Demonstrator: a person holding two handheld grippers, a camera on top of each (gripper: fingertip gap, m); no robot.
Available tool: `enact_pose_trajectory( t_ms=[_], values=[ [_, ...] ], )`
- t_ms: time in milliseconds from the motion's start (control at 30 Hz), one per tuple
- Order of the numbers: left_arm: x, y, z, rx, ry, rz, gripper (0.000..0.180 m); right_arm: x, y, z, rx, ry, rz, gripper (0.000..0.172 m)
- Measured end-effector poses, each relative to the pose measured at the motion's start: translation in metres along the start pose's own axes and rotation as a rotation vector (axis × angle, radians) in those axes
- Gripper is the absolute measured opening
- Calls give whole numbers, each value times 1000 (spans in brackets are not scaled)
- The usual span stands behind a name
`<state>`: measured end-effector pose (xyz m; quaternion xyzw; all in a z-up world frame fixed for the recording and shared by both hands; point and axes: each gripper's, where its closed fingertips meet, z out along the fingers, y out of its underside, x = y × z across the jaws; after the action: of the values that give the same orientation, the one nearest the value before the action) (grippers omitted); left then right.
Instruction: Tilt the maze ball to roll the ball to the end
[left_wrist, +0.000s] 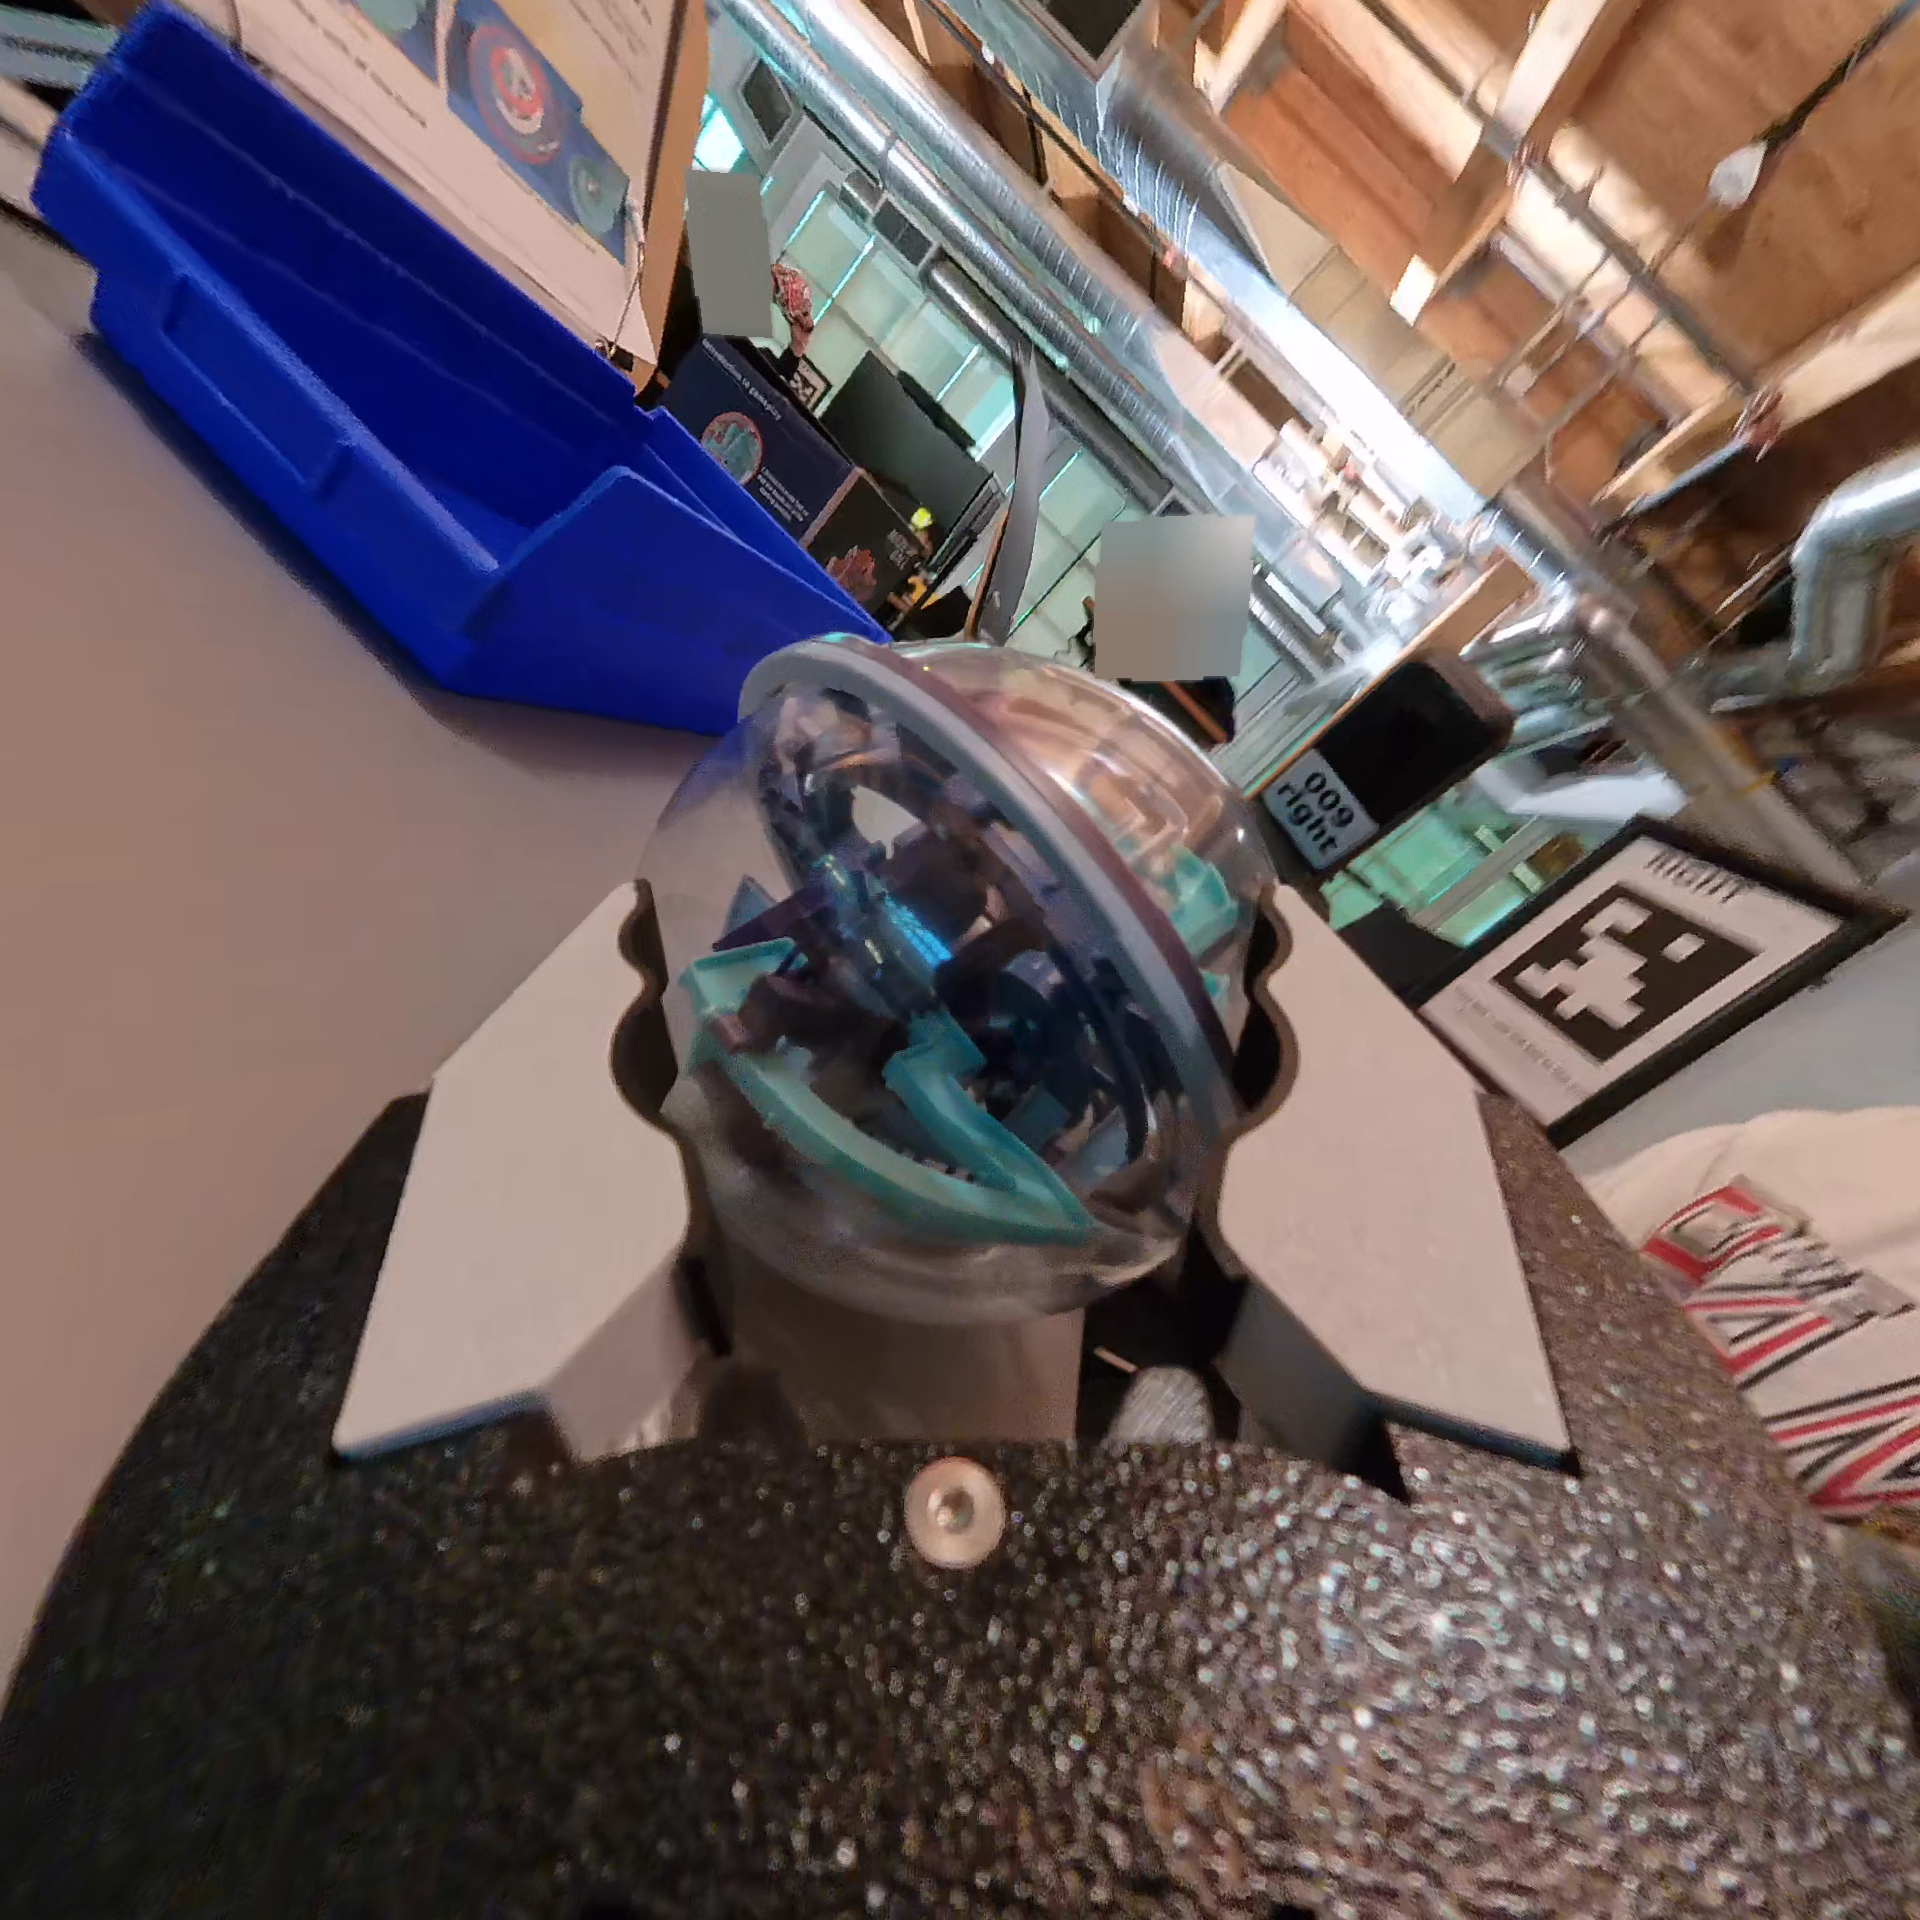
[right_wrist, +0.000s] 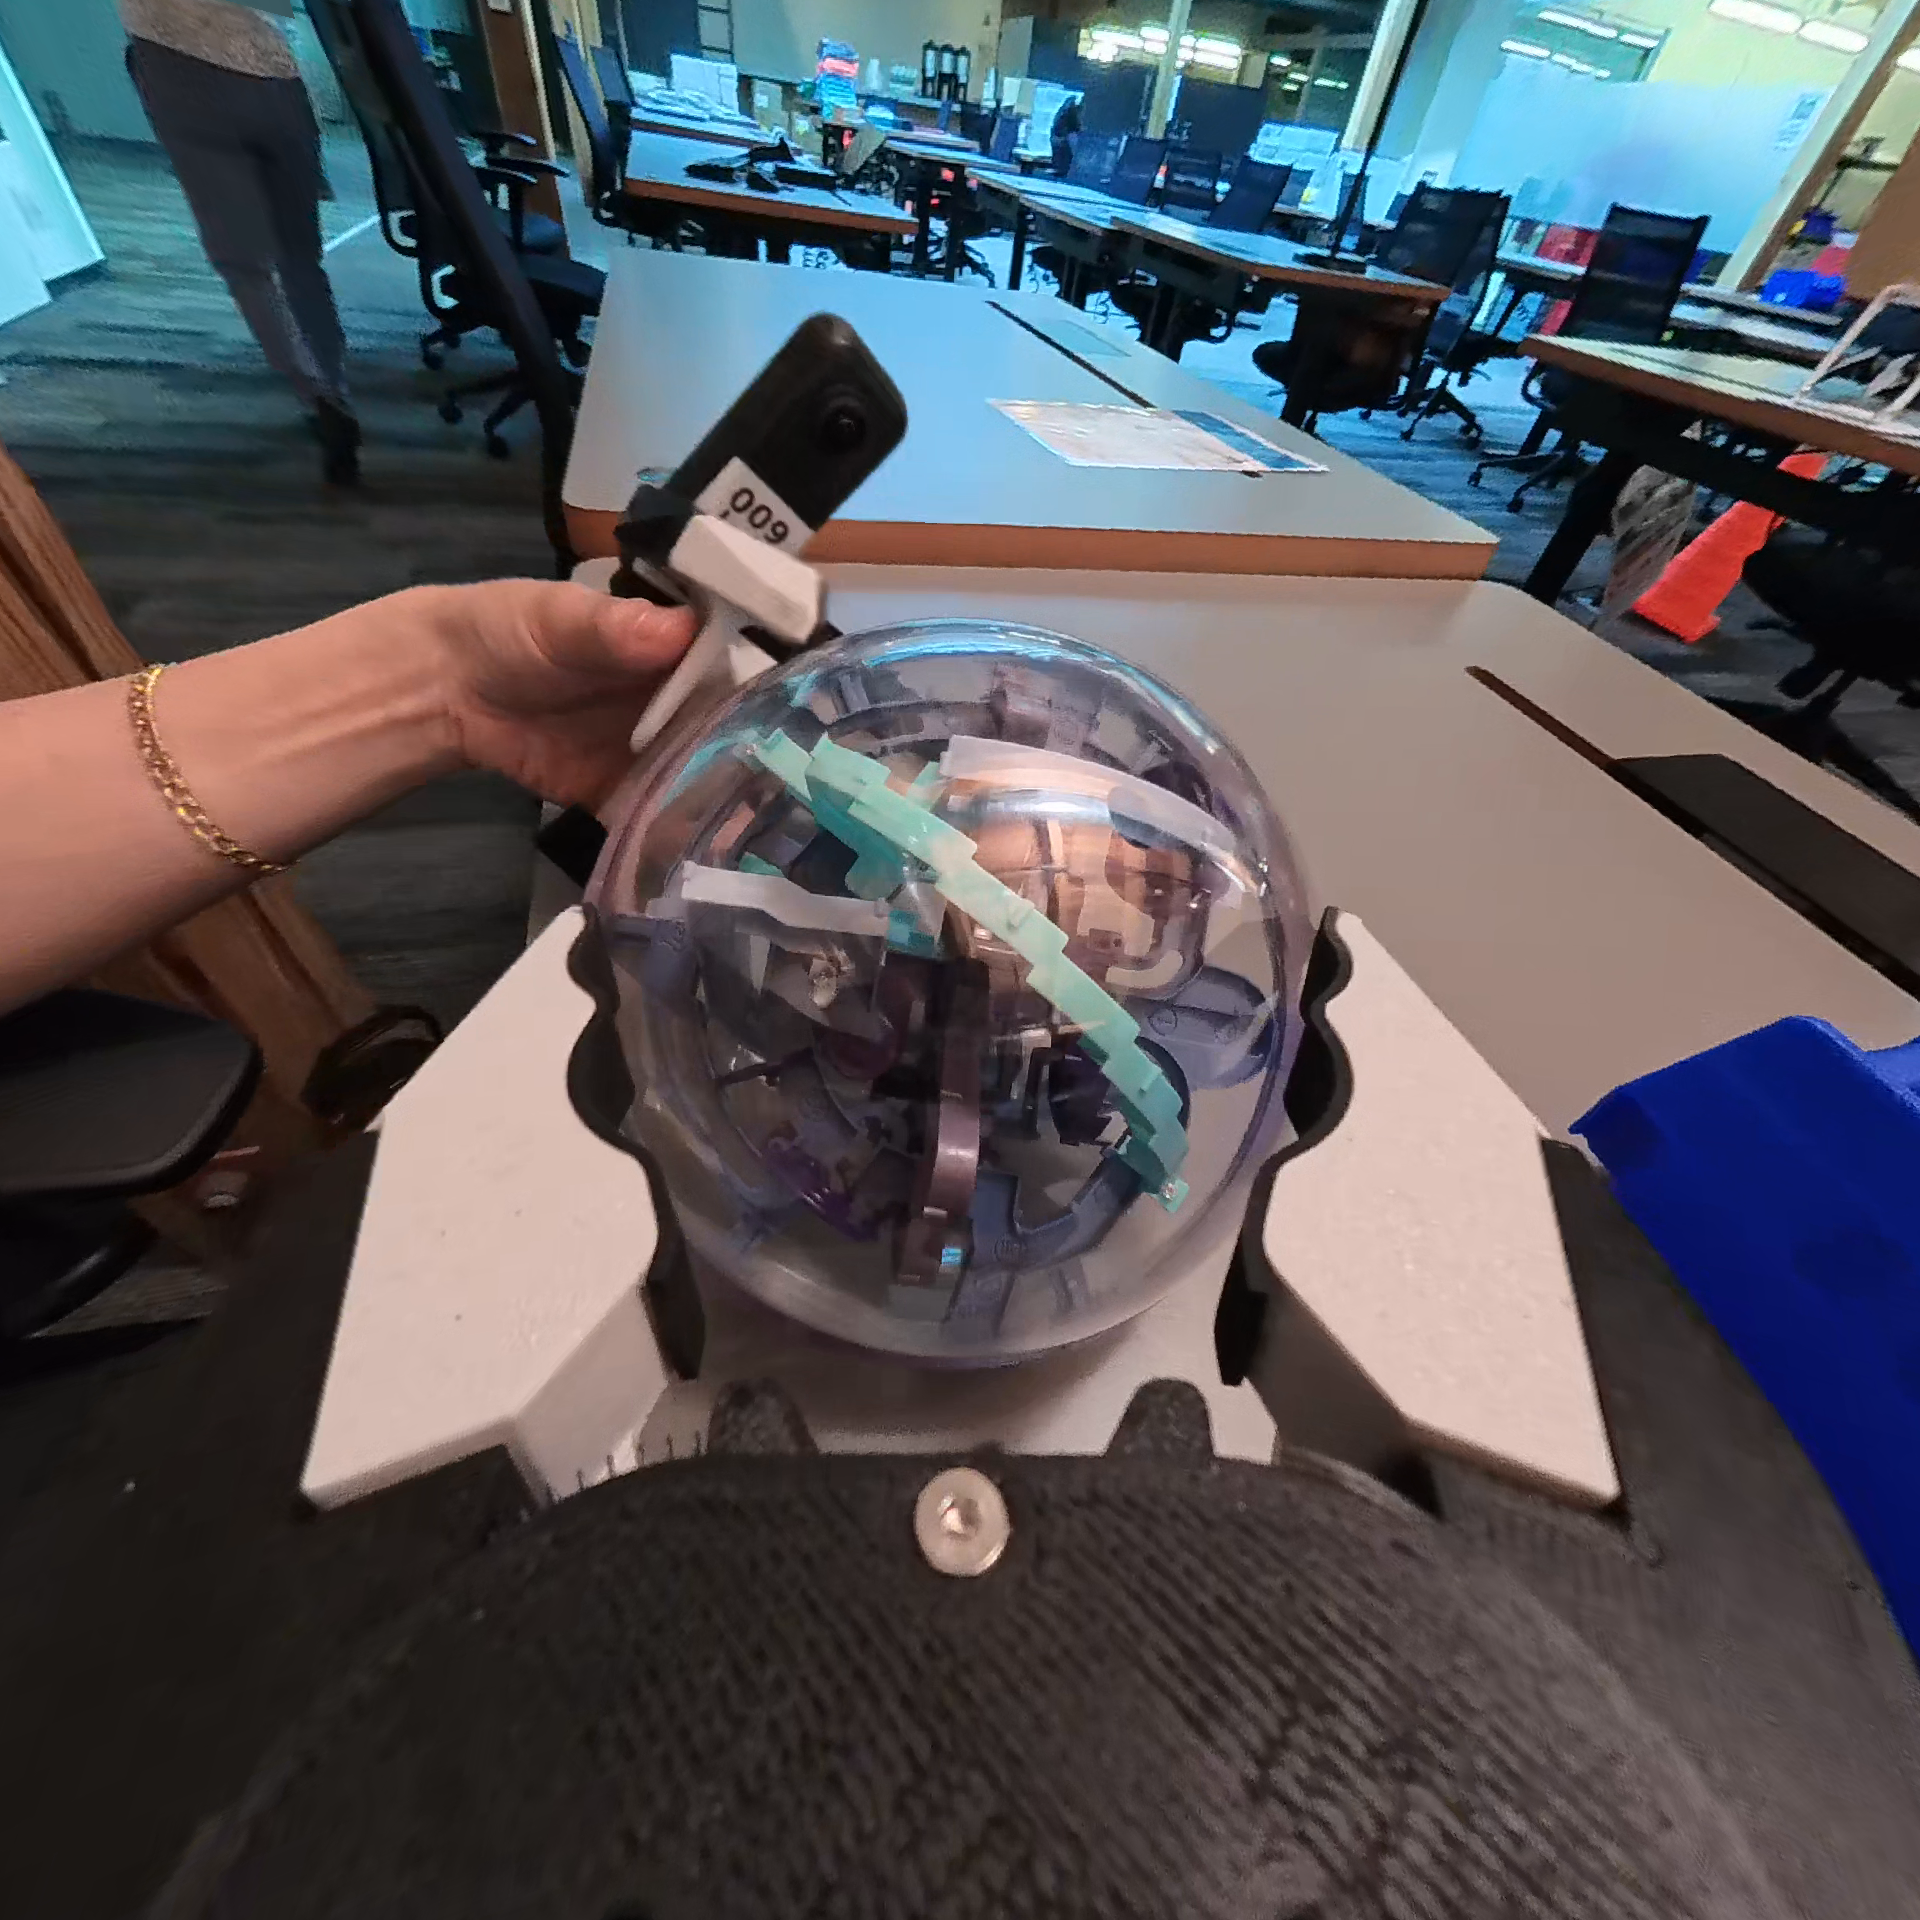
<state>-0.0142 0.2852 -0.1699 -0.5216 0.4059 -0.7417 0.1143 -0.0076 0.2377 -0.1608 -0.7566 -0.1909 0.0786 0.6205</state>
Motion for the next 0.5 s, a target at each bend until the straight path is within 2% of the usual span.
enact_pose_trajectory(
  t_ms=[267, 400, 500],
  values=[
    [8, 26, 1, -221, -71, 324, 133, -8, -3, 7, -10, 68, -44, 128],
    [11, 29, 1, -268, -79, 397, 133, -7, -1, -7, -109, -31, -165, 126],
    [9, 29, 1, -262, -80, 408, 132, 17, -26, -16, -57, -87, -174, 129]
  ],
)
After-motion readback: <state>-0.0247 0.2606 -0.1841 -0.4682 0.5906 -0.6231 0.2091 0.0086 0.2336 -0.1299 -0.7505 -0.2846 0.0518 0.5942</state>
